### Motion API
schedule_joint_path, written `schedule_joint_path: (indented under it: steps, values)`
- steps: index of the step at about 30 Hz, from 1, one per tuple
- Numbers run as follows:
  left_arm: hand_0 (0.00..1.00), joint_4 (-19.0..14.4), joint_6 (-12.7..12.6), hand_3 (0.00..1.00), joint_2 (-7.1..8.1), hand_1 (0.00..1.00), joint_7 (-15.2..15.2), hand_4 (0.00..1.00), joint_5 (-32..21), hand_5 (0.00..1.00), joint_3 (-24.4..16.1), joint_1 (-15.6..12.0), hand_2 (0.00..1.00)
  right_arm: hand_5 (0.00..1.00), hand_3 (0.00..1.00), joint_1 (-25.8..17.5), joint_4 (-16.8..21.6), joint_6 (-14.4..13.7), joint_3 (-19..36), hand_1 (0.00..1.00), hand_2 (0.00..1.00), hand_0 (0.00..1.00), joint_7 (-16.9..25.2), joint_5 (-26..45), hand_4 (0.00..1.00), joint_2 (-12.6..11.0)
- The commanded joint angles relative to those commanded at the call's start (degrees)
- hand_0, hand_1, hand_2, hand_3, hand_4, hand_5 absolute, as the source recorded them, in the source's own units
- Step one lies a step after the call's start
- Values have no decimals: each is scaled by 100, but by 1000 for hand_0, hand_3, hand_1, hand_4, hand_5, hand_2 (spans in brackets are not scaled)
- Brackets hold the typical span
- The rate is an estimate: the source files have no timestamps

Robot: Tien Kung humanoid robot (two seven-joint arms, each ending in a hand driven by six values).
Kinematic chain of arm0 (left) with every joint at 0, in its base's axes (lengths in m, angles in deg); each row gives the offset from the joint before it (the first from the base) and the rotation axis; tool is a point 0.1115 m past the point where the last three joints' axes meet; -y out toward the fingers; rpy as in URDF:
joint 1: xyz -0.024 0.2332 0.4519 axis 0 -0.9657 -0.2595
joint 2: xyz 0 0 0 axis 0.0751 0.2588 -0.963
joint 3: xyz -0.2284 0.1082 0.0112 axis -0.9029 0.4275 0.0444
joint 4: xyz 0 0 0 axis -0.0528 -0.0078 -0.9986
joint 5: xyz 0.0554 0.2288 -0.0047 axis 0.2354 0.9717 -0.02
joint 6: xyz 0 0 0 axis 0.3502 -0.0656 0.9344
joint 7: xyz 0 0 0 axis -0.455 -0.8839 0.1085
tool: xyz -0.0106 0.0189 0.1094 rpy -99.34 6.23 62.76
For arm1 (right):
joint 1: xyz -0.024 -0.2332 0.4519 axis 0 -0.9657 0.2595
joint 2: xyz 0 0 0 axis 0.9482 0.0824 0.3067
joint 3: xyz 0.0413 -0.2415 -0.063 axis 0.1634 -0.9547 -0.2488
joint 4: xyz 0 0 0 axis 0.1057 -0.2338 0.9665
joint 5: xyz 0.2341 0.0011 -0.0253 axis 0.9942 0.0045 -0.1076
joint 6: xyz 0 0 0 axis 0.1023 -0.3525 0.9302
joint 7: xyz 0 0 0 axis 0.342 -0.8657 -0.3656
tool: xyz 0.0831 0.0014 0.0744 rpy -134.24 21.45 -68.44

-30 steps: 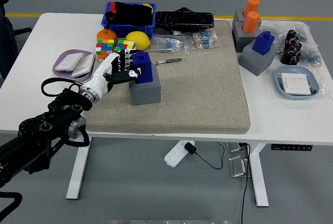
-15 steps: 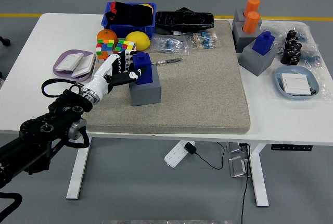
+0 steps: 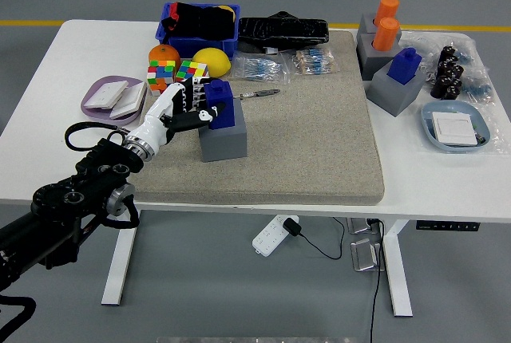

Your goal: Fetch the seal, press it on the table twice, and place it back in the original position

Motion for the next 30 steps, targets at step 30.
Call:
schedule_joint_path:
  steps: [30]
  values:
    - [735,171,-5,635,-31,670,260,612,181,2,214,-61,523,488,616,-23,-2,30,22,674,649,767,28,3,794,20]
